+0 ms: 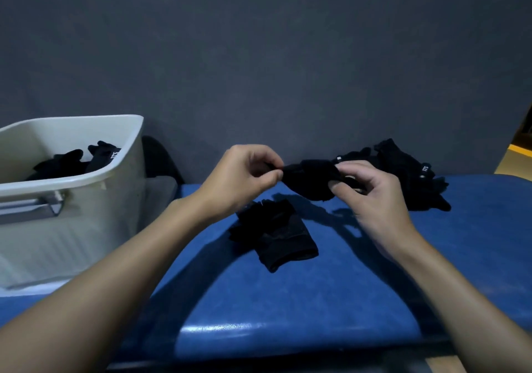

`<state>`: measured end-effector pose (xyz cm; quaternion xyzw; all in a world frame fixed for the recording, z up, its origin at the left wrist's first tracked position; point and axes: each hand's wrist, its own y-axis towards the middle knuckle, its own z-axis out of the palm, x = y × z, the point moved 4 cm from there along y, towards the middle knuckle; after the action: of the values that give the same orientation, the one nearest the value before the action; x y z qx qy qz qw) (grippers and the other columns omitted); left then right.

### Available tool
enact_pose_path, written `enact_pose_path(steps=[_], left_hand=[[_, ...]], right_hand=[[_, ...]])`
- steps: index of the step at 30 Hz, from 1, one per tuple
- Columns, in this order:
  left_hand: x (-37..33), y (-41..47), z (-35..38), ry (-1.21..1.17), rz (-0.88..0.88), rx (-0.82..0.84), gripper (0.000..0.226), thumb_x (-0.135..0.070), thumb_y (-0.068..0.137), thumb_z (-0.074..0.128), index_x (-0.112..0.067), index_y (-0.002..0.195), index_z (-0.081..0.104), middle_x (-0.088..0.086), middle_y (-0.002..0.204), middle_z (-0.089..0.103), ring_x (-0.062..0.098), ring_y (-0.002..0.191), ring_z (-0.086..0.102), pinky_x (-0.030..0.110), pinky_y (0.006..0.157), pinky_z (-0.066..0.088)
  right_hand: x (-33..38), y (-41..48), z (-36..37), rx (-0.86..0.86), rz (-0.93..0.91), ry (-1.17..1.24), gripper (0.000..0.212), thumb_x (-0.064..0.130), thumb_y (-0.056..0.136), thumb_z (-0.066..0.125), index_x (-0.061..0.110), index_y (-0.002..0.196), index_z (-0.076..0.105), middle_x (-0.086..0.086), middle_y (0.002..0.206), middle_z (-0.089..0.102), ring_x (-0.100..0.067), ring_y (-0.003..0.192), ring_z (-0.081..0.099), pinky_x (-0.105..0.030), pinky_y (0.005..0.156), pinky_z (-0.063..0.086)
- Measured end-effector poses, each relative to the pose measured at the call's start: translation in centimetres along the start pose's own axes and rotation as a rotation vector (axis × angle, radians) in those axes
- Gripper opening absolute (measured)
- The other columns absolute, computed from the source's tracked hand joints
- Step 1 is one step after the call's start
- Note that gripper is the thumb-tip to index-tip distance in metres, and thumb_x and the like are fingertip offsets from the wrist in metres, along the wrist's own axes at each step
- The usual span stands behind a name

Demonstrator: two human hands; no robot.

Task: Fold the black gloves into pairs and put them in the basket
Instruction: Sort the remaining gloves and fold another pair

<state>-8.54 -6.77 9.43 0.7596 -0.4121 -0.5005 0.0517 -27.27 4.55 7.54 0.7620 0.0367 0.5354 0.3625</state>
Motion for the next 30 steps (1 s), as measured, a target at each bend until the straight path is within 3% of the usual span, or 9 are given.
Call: enact_pose_path(steps=[3,9,12,14,17,19,22,27,30], left_hand=[[1.6,-1.8,0.1,0.055,-0.034,0.069,0.009,-0.021,0.079,0.070,-0.019,0.087,0.072,0.008,0.084,0.075,0.017,0.076,0.070,0.049,0.077,0.058],[3.6,-5.0,0.5,0.359,-0.018,0.366,0.016,-0.015,0.090,0.068,-0.022,0.101,0.076,-0.011,0.117,0.066,0.000,0.107,0.060,0.023,0.098,0.045],[4.1,-5.5,0.1,0.434,-0.048,0.401,0.022,-0.020,0.094,0.062,-0.027,0.111,0.075,-0.015,0.131,0.054,-0.003,0.117,0.051,0.004,0.094,0.034],[4.4,-5.7,0.0,0.443,-0.056,0.410,0.025,-0.021,0.095,0.061,-0.028,0.116,0.073,-0.016,0.133,0.051,-0.003,0.119,0.049,0.000,0.090,0.030],[4.3,-5.9,0.0,0.437,-0.045,0.398,0.030,-0.020,0.094,0.064,-0.025,0.122,0.069,-0.016,0.133,0.053,-0.003,0.122,0.049,0.005,0.099,0.033],[4.2,-5.8,-0.1,0.417,-0.039,0.372,0.031,-0.018,0.093,0.065,-0.023,0.123,0.069,-0.014,0.130,0.057,-0.003,0.121,0.051,0.013,0.104,0.036],[3.7,-5.6,-0.2,0.372,-0.028,0.320,0.029,-0.014,0.092,0.064,-0.022,0.119,0.070,-0.014,0.123,0.063,0.000,0.114,0.056,0.016,0.098,0.041],[3.2,-5.3,-0.4,0.278,-0.031,0.247,0.028,-0.017,0.093,0.060,-0.023,0.118,0.069,-0.015,0.122,0.063,0.000,0.112,0.058,0.023,0.095,0.048],[2.5,-4.8,-0.3,0.179,0.009,0.183,0.037,-0.020,0.087,0.055,-0.022,0.122,0.067,-0.011,0.131,0.058,0.003,0.122,0.056,0.029,0.103,0.047]], right_hand=[[-0.7,-0.6,0.9,0.121,-0.028,-0.076,0.039,-0.011,0.081,0.069,0.027,0.085,0.071,-0.004,0.101,0.064,0.000,0.086,0.062,-0.012,0.074,0.048],[-3.3,-3.1,2.2,0.453,0.025,-0.339,0.037,-0.006,0.081,0.070,0.030,0.089,0.076,0.015,0.102,0.062,-0.009,0.096,0.061,-0.021,0.080,0.049],[-3.2,-3.7,2.2,0.509,0.036,-0.362,0.039,-0.004,0.080,0.071,0.034,0.090,0.073,0.022,0.105,0.059,-0.004,0.099,0.056,-0.014,0.081,0.042],[-3.0,-3.8,2.0,0.521,0.043,-0.375,0.037,0.001,0.078,0.075,0.035,0.090,0.072,0.024,0.106,0.058,-0.003,0.098,0.054,-0.014,0.081,0.040],[-2.4,-3.9,2.2,0.516,0.008,-0.429,0.033,0.028,0.072,0.082,0.040,0.099,0.068,0.025,0.108,0.058,-0.005,0.106,0.052,-0.022,0.091,0.041],[-1.9,-4.1,2.8,0.493,-0.034,-0.485,0.045,0.053,0.064,0.076,0.039,0.106,0.066,0.026,0.110,0.057,-0.005,0.111,0.049,-0.029,0.097,0.040],[-1.3,-4.6,4.3,0.481,-0.118,-0.555,0.056,0.066,0.063,0.067,0.037,0.111,0.065,0.028,0.109,0.054,-0.002,0.111,0.044,-0.030,0.098,0.036],[-1.4,-4.8,4.8,0.385,-0.222,-0.556,0.029,0.046,0.079,0.064,0.026,0.099,0.070,0.021,0.097,0.059,-0.007,0.097,0.049,-0.032,0.087,0.044],[-1.0,-4.2,4.2,0.229,-0.241,-0.495,0.006,0.019,0.083,0.070,0.018,0.090,0.071,0.013,0.085,0.060,-0.004,0.082,0.052,-0.018,0.074,0.041]])
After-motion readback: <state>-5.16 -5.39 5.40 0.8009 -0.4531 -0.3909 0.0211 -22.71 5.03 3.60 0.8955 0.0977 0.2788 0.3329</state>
